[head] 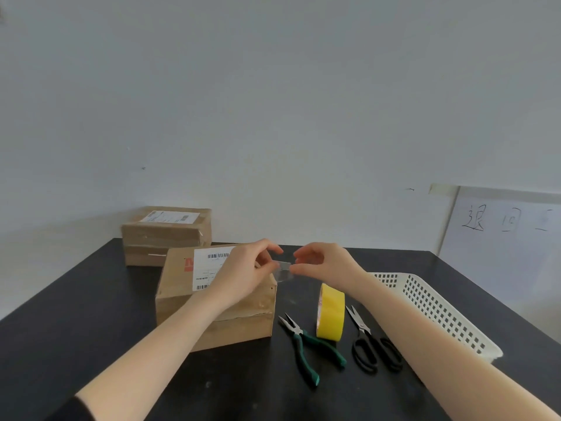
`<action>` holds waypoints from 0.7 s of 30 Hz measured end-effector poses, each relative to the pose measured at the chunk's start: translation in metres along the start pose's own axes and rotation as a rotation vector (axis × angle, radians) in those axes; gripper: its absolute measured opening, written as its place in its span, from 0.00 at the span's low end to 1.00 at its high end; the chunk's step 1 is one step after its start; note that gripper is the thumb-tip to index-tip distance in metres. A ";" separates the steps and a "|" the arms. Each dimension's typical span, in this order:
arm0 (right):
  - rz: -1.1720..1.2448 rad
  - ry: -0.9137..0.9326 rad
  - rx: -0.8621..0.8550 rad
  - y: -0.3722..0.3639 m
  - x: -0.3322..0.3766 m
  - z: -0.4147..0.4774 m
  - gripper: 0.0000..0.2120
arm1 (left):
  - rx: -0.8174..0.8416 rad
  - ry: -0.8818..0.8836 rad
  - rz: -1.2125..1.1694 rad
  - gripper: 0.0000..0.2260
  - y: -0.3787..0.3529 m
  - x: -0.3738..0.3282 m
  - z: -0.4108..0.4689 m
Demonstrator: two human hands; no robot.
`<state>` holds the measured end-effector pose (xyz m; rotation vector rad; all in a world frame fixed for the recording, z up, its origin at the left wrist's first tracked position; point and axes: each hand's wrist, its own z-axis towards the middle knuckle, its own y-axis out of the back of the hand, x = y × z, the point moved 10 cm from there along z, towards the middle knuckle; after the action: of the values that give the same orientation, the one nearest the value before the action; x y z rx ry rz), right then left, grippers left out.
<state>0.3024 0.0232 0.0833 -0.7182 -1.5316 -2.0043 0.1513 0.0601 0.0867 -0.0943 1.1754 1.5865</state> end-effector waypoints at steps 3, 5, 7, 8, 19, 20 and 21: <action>0.023 -0.005 0.047 -0.015 0.007 0.008 0.17 | -0.012 0.015 -0.009 0.09 0.011 0.007 -0.002; 0.043 0.011 0.059 -0.023 0.012 0.011 0.15 | -0.025 0.014 -0.012 0.09 0.019 0.007 -0.004; 0.072 0.034 0.053 -0.028 0.019 0.013 0.11 | -0.040 0.013 -0.019 0.08 0.026 0.008 -0.005; 0.088 0.039 0.043 -0.029 0.021 0.015 0.09 | -0.045 0.014 -0.015 0.08 0.030 0.009 -0.006; 0.201 0.066 0.018 -0.052 0.054 0.031 0.03 | -0.176 0.098 0.041 0.08 0.096 0.043 -0.031; 0.211 0.056 0.014 -0.053 0.054 0.032 0.04 | -0.195 0.120 0.034 0.08 0.104 0.051 -0.037; 0.224 0.046 0.013 -0.055 0.054 0.034 0.04 | -0.216 0.140 0.030 0.07 0.111 0.059 -0.043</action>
<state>0.2294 0.0642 0.0886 -0.7962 -1.3715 -1.8310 0.0203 0.0817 0.0984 -0.3344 1.1123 1.7523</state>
